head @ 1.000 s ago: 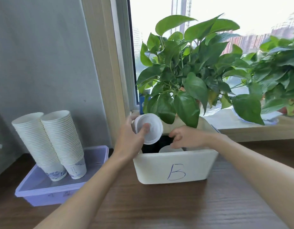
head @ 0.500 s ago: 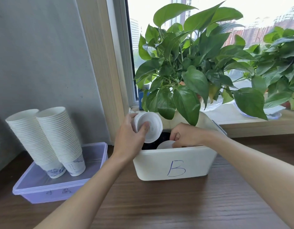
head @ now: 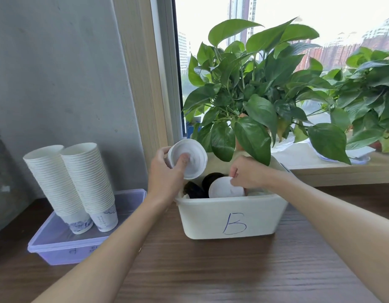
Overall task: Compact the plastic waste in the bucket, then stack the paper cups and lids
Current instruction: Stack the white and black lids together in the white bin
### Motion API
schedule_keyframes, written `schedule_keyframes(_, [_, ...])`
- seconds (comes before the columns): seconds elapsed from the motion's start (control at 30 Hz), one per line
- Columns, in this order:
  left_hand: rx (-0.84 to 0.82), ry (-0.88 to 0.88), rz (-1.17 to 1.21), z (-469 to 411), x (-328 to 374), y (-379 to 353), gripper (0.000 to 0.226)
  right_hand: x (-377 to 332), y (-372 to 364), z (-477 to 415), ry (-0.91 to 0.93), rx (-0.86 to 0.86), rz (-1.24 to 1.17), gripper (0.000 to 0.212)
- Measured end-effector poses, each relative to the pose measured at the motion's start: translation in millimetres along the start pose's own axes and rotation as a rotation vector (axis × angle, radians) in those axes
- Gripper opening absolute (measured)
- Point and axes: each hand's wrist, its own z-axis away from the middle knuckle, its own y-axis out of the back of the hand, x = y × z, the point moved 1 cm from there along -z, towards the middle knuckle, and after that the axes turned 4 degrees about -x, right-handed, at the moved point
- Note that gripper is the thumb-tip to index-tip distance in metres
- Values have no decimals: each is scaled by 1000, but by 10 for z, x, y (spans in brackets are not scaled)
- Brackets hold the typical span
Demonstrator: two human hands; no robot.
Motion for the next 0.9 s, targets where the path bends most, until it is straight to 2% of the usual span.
schedule_keyframes(0.03, [6, 0, 0, 0, -3, 13, 26, -22, -25, -9, -3, -32, 12, 9])
schedule_keyframes(0.07, [14, 2, 0, -2, -8, 31, 26, -49, -39, -27, 6, -57, 0, 15])
schedule_keyframes(0.1, [22, 4, -2, -2, -8, 52, 26, -101, -44, -40, 47, -41, -25, 20])
schedule_keyframes(0.2, [49, 6, -6, -9, -19, 128, 27, -351, -56, -27, 243, -5, -155, 17])
schedule_keyframes(0.37, [101, 56, 0, -16, -114, 283, 24, -670, -230, -131, 382, -290, -190, 27])
schedule_keyframes(0.47, [104, 102, 17, 1, -150, 358, 39, -726, -342, -233, 370, -361, -93, 29])
schedule_keyframes(0.57, [95, 131, 33, -4, -166, 399, 52, -699, -452, -341, 376, -325, -64, 28])
schedule_keyframes(0.73, [76, 141, 39, -19, -158, 401, 52, -652, -495, -404, 369, -247, -85, 17])
schedule_keyframes(0.9, [5, 200, 84, -6, -97, 382, 48, -554, -316, -314, 349, -67, -115, 11])
